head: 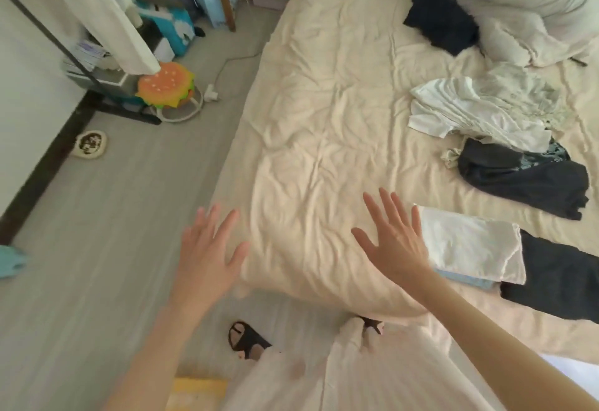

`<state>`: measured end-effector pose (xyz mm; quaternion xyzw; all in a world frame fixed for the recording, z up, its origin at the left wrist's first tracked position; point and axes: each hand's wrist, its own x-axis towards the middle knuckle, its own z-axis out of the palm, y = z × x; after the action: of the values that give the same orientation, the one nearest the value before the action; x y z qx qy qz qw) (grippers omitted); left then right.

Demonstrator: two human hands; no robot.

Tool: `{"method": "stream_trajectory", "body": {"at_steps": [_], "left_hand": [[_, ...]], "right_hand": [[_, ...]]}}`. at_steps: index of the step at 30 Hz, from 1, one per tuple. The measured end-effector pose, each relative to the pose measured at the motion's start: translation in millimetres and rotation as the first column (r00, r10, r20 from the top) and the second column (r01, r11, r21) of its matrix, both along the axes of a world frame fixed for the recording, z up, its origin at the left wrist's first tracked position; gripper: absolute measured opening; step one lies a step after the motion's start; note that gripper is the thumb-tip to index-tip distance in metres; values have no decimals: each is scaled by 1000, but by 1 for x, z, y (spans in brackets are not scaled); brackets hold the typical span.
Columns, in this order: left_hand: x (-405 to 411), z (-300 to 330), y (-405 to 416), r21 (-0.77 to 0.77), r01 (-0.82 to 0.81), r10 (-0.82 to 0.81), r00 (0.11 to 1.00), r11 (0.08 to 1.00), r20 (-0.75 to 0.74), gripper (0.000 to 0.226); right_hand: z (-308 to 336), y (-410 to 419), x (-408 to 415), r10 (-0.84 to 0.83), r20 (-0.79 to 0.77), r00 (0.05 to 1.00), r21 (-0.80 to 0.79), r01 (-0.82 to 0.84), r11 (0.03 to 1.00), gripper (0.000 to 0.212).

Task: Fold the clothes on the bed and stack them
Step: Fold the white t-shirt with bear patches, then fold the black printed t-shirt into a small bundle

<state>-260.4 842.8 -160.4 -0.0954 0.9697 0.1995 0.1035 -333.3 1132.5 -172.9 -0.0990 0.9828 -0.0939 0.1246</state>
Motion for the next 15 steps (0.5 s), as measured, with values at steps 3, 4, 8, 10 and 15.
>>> {"method": "stream_trajectory", "body": {"at_steps": [3,4,8,10,15], "left_hand": [[-3,28,-67,-31,54,-57,995,998,-83,56],[-5,36,-83,-42,65,-69,994,997,-88,57],[-18,56,-137,-42,94,-99,988,995,-117,58],[-30,58,-163,-43,145,-149,983,988,-110,57],[-88,50,-240,-120,260,-275,953,958,-129,58]], "right_hand": [[12,-77,7,-36,10,999,-102,37,994,68],[16,-99,7,-53,17,998,-130,55,990,68],[27,-165,7,-157,28,987,-222,160,962,66],[27,-189,1,-198,32,980,-240,200,950,65],[19,-257,-45,-286,-4,958,-189,280,941,67]]}}
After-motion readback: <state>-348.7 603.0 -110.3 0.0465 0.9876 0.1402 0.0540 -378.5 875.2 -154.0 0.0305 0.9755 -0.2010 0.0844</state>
